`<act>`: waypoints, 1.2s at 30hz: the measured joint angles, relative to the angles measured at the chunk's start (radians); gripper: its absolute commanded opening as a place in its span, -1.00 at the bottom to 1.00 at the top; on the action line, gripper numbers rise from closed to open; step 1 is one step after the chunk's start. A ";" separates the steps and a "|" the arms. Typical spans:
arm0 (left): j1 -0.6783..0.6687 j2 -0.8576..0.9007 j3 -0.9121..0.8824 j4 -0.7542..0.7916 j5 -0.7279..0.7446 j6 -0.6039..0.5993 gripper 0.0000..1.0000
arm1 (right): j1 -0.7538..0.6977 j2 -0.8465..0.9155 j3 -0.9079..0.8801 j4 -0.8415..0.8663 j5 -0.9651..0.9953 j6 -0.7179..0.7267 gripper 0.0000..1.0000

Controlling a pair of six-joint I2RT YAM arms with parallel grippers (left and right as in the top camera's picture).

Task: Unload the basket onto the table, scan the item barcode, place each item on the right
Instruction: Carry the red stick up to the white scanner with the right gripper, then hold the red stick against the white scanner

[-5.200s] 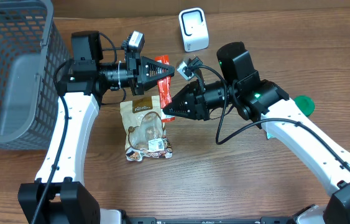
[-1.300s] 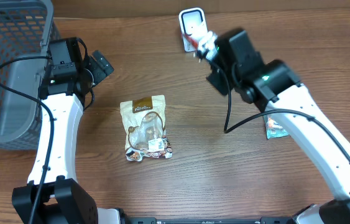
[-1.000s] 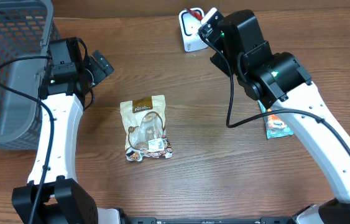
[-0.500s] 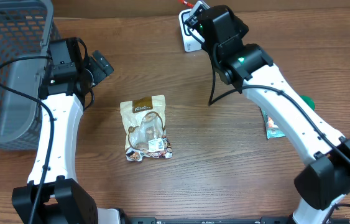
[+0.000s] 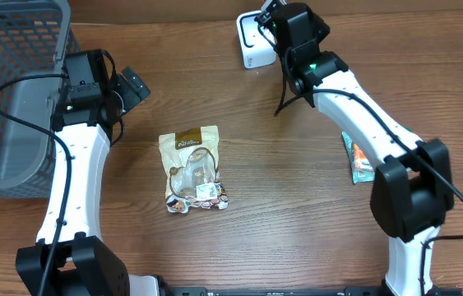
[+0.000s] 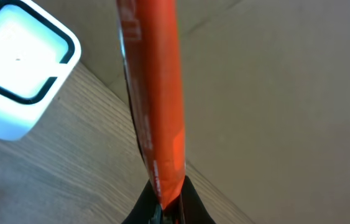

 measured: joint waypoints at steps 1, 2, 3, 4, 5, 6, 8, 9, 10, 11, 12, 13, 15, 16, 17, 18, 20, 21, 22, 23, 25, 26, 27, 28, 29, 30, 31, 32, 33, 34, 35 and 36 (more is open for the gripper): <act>0.000 0.000 0.000 0.000 0.000 0.000 1.00 | 0.001 0.012 0.000 0.020 0.001 -0.002 -0.93; 0.000 0.000 0.000 -0.001 0.000 0.000 1.00 | 0.000 0.023 0.000 0.037 0.001 -0.005 -0.93; 0.000 0.000 0.000 0.000 0.000 0.000 1.00 | 0.000 0.032 0.000 0.056 0.000 -0.011 -0.93; 0.000 0.000 0.000 0.000 0.000 0.000 0.99 | 0.001 0.039 0.000 0.069 0.001 -0.015 -0.93; 0.000 0.000 0.000 0.000 0.000 0.000 1.00 | 0.001 0.047 0.000 0.082 0.000 -0.022 -0.93; 0.000 0.000 0.000 0.000 0.000 0.000 1.00 | 0.002 0.056 0.000 0.094 0.003 -0.031 -0.93; 0.000 0.000 0.000 0.000 0.000 0.000 0.99 | 0.002 0.078 0.000 0.126 0.007 -0.051 -0.92; 0.000 0.000 0.000 0.000 0.000 0.000 1.00 | 0.002 0.092 0.001 0.142 0.010 -0.063 -0.93; 0.000 0.000 0.000 0.000 0.000 0.000 1.00 | 0.002 0.108 0.002 0.155 0.013 -0.077 -0.93; 0.000 0.000 0.000 0.000 0.000 0.000 1.00 | 0.002 0.127 0.002 0.177 0.021 -0.096 -0.93; 0.000 0.000 0.000 0.000 0.000 0.000 1.00 | 0.002 0.142 0.003 0.194 0.026 -0.106 -0.93; 0.000 0.000 0.000 0.000 0.000 0.000 1.00 | 0.002 0.163 0.003 0.218 0.032 -0.129 -0.93; 0.000 0.000 0.000 0.000 0.000 0.000 1.00 | 0.002 0.195 0.003 0.247 0.042 -0.162 -0.93; 0.000 0.000 0.000 0.000 0.000 0.000 1.00 | 0.002 0.214 0.003 0.271 0.052 -0.177 -0.93; 0.000 0.000 0.000 0.000 0.000 0.000 1.00 | 0.002 0.224 0.003 0.287 0.055 -0.185 -0.93; 0.000 0.000 0.000 0.000 0.000 0.000 1.00 | 0.002 0.236 0.003 0.303 0.063 -0.195 -0.93; 0.000 0.000 0.000 0.000 0.000 0.000 1.00 | 0.002 0.255 0.003 0.338 0.081 -0.212 -0.93; 0.000 0.000 0.000 0.000 0.000 0.000 1.00 | 0.002 0.258 0.003 0.341 0.085 -0.215 -0.93; 0.000 0.000 0.000 0.000 0.000 0.000 1.00 | 0.002 0.261 0.003 0.347 0.091 -0.220 -0.93; 0.000 0.000 0.000 -0.001 0.000 0.000 1.00 | 0.001 0.263 0.003 0.348 0.094 -0.222 -0.92; 0.000 0.000 0.000 0.000 0.000 0.000 0.99 | 0.000 0.269 0.003 0.356 0.102 -0.229 -0.93; 0.000 0.000 0.000 0.000 0.000 0.000 0.99 | 0.000 0.271 0.003 0.357 0.104 -0.233 -0.93; 0.000 0.000 0.000 0.000 0.000 0.000 0.99 | -0.002 0.275 0.003 0.365 0.106 -0.241 -0.93; 0.000 0.000 0.000 0.000 0.000 0.000 0.99 | -0.002 0.282 0.003 0.378 0.111 -0.244 -0.93; 0.000 0.000 0.000 0.000 0.000 0.000 0.99 | -0.003 0.288 0.004 0.387 0.116 -0.247 -0.93; 0.000 0.000 0.000 0.000 0.000 0.000 0.99 | -0.003 0.296 0.004 0.398 0.126 -0.249 -0.93; 0.000 0.000 0.000 0.000 0.000 0.000 0.99 | -0.003 0.303 0.004 0.410 0.134 -0.251 -0.93; 0.000 0.000 0.000 0.000 0.000 0.000 0.99 | -0.003 0.310 0.004 0.423 0.145 -0.252 -0.93; 0.000 0.000 0.000 0.000 0.000 0.000 1.00 | -0.003 0.318 0.004 0.432 0.156 -0.254 -0.93; 0.000 0.000 0.000 0.000 0.000 0.000 0.99 | -0.003 0.324 0.004 0.432 0.163 -0.255 -0.93; 0.000 0.000 0.000 0.000 0.000 0.000 1.00 | -0.003 0.332 0.004 0.432 0.169 -0.256 -0.93; 0.000 0.000 0.000 0.000 0.000 0.000 1.00 | -0.003 0.342 0.004 0.433 0.177 -0.258 -0.93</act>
